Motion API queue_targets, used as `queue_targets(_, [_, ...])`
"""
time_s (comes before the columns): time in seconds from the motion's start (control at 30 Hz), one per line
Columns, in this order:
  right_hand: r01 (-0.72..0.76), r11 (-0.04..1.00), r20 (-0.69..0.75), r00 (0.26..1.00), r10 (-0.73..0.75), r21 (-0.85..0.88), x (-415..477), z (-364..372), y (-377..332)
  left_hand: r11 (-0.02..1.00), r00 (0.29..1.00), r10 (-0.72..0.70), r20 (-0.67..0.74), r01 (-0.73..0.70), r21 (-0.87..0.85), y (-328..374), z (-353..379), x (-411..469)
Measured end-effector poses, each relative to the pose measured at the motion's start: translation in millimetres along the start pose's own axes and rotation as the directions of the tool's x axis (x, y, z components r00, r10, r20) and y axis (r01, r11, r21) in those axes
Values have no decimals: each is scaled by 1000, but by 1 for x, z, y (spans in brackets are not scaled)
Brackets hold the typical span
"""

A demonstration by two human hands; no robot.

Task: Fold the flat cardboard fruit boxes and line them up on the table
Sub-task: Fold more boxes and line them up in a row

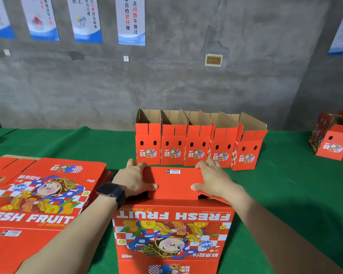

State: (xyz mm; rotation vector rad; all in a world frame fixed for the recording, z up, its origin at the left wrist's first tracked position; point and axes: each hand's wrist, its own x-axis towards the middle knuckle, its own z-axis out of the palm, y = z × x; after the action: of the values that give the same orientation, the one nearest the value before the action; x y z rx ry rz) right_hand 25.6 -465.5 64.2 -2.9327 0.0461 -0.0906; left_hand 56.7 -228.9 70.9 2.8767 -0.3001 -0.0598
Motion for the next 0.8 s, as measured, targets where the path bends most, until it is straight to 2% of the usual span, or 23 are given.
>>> queue_targets(0.17, [26, 1000, -43, 999, -26, -12, -1, 8, 3, 999, 1000, 0, -21, 0, 36, 0, 2, 2])
queue_targets(0.4, [8, 986, -19, 1000, -5, 168, -1, 4, 9, 998, 999, 1, -52, -5, -64, -1, 4, 4])
queue_targets(0.5, [-1, 927, -92, 995, 38, 374, -1, 2, 9, 993, 999, -6, -45, 0, -121, -3, 4, 5])
queue_targets(0.57, [-79, 788, -124, 973, 194, 611, 1, 1, 14, 984, 999, -27, -34, 21, -175, -7, 3, 6])
queue_targets(0.63, [-173, 609, -33, 949, 312, 774, 2, 0, 22, 964, 997, -78, -21, 70, -257, -11, 0, 8])
queue_targets(0.67, [-236, 573, 47, 944, 326, 785, 2, 1, 26, 952, 994, -111, -16, 101, -290, -13, -1, 9])
queue_targets(0.8, [-482, 661, 321, 876, 359, 575, -3, 0, 34, 953, 982, -190, -17, 180, -246, -17, -1, 8])
